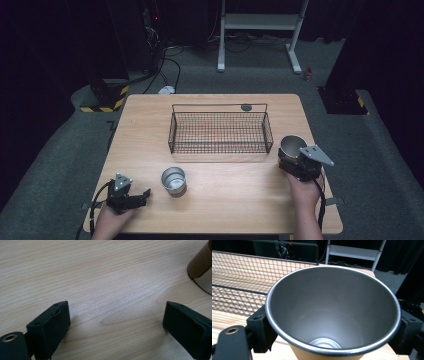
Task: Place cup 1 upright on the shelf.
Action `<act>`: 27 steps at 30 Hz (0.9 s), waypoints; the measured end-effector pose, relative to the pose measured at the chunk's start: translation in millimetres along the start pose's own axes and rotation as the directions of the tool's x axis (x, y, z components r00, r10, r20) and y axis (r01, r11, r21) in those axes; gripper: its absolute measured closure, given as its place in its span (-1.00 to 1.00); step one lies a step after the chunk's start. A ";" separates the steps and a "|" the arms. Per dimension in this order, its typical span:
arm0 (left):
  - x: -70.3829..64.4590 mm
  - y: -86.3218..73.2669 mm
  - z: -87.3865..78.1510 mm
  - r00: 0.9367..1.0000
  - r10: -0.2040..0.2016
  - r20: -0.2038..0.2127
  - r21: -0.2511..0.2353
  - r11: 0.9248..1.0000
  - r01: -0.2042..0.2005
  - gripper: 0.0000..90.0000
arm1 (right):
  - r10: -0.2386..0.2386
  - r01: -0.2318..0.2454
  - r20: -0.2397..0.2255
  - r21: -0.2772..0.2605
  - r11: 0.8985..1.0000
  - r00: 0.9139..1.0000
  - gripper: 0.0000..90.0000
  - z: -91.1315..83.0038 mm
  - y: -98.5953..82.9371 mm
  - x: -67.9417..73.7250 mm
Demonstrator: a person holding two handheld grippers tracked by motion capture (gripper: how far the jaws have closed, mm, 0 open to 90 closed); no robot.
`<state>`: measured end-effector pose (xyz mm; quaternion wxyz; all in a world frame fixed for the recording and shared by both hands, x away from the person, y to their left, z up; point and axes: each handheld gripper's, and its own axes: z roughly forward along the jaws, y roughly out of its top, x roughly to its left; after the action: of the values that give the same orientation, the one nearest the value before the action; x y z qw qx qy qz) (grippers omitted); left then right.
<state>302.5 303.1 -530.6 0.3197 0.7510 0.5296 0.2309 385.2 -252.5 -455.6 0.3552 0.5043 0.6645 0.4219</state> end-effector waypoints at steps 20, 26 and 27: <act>0.2 1.2 1.4 1.000 -0.003 0.006 0.001 1.000 0.003 -0.83 | -0.034 0.031 -0.087 -0.037 0.999 0.996 -0.70 -9.7 28.3 40.0; -0.3 2.3 0.2 1.000 -0.006 -0.003 0.014 1.000 0.006 -0.80 | -0.017 0.016 -0.119 -0.015 1.000 0.993 -0.70 -1.8 42.5 49.7; -1.2 2.3 0.2 1.000 -0.012 -0.001 0.017 1.000 0.012 -0.80 | -0.016 0.016 -0.123 -0.004 1.000 0.992 -0.70 0.9 47.9 53.6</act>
<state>303.8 301.4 -529.0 0.3145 0.7503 0.5364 0.2247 391.0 -193.8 -414.4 0.3177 0.4712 0.6886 0.4504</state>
